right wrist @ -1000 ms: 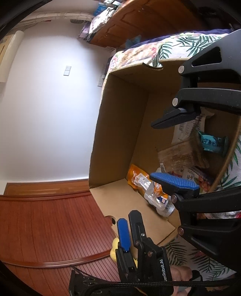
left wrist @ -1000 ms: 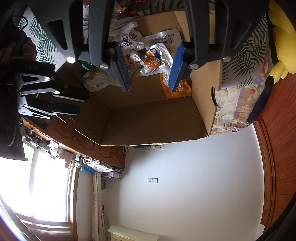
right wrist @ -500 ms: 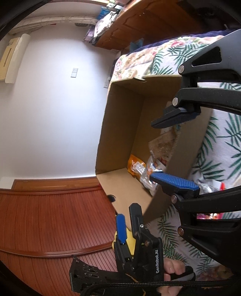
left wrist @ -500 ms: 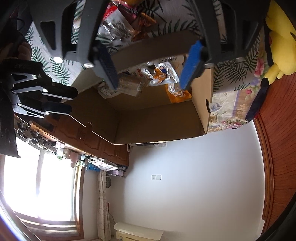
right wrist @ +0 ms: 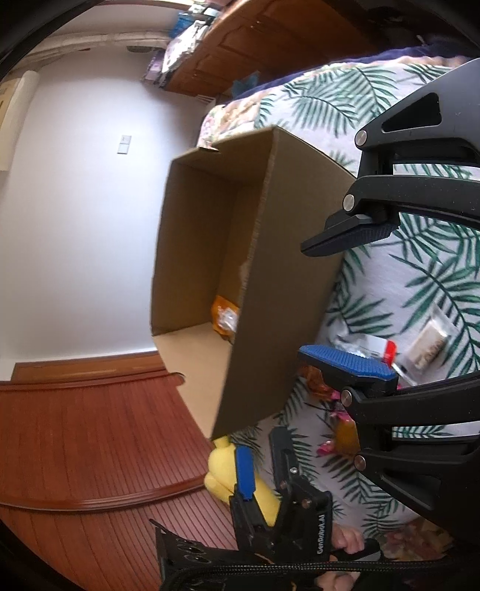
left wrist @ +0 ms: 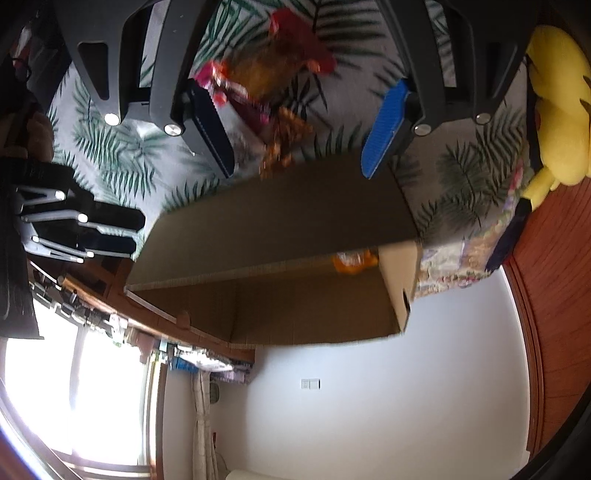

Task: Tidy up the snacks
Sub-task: 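Move both tools back from the box to the snack pile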

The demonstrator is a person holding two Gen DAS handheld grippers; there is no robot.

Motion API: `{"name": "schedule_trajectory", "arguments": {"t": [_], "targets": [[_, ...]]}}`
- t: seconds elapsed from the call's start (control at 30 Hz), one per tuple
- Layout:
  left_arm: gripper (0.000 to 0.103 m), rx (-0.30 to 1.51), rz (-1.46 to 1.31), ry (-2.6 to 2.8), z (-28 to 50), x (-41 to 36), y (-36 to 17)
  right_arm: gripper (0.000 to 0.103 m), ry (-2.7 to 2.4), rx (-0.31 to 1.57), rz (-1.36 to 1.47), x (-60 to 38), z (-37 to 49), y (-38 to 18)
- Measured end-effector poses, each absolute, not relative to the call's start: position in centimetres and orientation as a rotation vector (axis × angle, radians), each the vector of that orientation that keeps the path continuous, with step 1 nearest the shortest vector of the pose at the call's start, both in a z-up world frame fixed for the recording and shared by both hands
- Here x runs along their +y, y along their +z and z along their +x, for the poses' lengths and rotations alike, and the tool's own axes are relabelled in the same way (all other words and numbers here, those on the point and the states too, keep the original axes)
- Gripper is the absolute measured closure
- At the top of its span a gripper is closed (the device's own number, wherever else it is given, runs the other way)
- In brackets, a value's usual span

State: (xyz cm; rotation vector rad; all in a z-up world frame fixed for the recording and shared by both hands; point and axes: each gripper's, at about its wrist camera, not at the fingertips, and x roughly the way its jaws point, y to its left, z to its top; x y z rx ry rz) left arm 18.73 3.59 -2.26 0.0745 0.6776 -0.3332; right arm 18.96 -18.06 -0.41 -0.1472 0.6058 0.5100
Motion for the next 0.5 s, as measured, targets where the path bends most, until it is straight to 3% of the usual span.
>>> {"name": "schedule_trajectory", "arguments": {"t": [0.5], "targets": [[0.031, 0.784, 0.094, -0.398, 17.5, 2.7, -6.7, 0.052, 0.540, 0.719, -0.131, -17.1, 18.3, -4.9]]}}
